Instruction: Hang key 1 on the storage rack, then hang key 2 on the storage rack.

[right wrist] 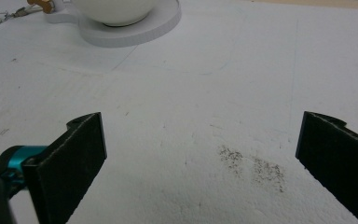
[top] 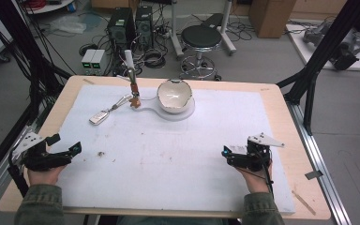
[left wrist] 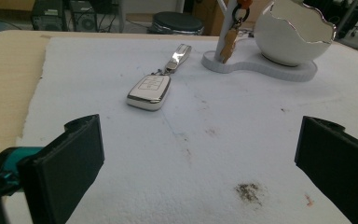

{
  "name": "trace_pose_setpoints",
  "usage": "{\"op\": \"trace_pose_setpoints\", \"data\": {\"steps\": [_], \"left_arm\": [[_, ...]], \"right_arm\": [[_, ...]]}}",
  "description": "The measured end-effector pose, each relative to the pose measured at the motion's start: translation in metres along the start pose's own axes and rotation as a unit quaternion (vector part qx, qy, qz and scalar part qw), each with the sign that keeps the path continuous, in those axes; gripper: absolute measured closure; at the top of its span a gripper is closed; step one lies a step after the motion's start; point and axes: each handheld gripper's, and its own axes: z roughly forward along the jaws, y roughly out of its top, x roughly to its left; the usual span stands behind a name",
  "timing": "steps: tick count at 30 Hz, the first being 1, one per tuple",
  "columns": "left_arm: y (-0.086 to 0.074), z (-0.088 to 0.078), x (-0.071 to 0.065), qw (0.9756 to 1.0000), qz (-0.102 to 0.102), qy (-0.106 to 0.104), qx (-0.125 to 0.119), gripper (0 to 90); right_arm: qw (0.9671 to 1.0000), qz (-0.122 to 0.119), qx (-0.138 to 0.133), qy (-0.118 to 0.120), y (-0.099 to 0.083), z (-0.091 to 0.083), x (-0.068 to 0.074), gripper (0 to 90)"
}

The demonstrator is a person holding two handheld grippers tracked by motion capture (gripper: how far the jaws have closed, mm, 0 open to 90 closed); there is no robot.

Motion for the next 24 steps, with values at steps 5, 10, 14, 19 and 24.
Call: {"op": "trace_pose_setpoints", "data": {"steps": [5,10,14,19,24], "left_arm": [[0.000,0.001,0.000,1.0000,0.001,-0.001,0.003,1.7],[0.000,0.002,0.000,1.0000,0.001,-0.001,0.004,1.7],[0.001,0.003,0.000,1.0000,0.005,0.000,0.007,1.7],[0.003,0.009,0.001,0.9997,0.008,-0.002,0.021,1.7],[0.010,0.015,-0.002,0.9993,0.021,-0.002,0.030,1.7]], "right_arm": [[0.9999,0.000,-0.013,-0.006,-0.004,-0.006,0.000,0.6],[0.9997,0.009,-0.018,-0.010,-0.010,-0.008,-0.002,0.6],[0.9995,0.013,-0.024,-0.013,-0.011,-0.011,-0.002,0.6],[0.9993,0.012,-0.031,-0.014,-0.013,-0.013,-0.002,0.5],[0.9994,0.013,-0.027,-0.018,-0.016,-0.014,-0.003,0.6]]}}
